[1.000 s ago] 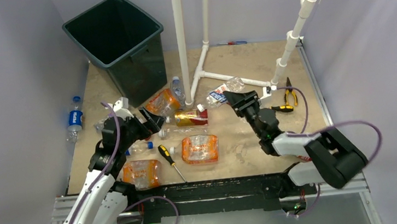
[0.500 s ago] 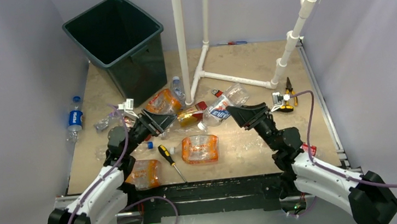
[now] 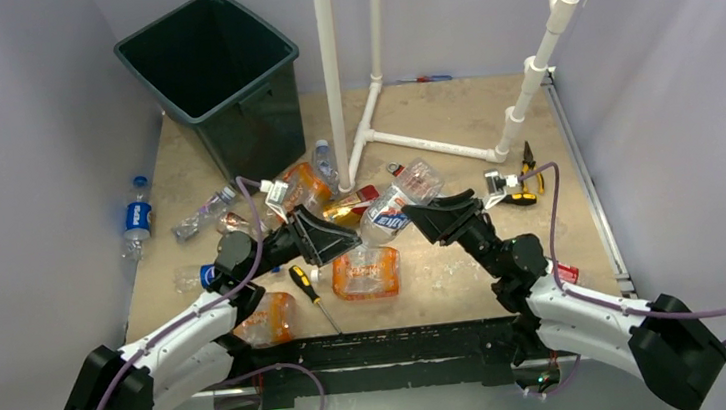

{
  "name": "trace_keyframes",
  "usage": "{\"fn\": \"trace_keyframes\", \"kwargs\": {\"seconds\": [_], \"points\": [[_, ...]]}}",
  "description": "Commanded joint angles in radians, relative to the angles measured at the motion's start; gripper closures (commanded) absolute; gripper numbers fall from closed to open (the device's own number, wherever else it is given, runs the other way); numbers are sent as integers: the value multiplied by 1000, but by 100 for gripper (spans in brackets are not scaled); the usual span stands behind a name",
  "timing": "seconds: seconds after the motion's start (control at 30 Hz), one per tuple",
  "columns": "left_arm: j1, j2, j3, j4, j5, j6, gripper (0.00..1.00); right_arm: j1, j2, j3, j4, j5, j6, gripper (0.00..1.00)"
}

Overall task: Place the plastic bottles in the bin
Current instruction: Place the plastic bottle in the trash bin.

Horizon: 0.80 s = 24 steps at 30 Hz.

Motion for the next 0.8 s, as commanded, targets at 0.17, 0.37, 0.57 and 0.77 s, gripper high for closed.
{"fn": "trace_keyframes", "kwargs": {"seconds": [0.17,0.37,0.57,0.77], "points": [[-65,12,37,54,-5,62,42,3,-16,1,141,4,58,62],[-118,27,54,71,-34,74,51,3,3,-10,187,-1,88,63],[-127,3,70,34,-56,97,58,4,-18,-12,162,-4,83,64],[-133,-9,75,33,-62,106,84,5,-49,-20,128,-10,73,64]]}}
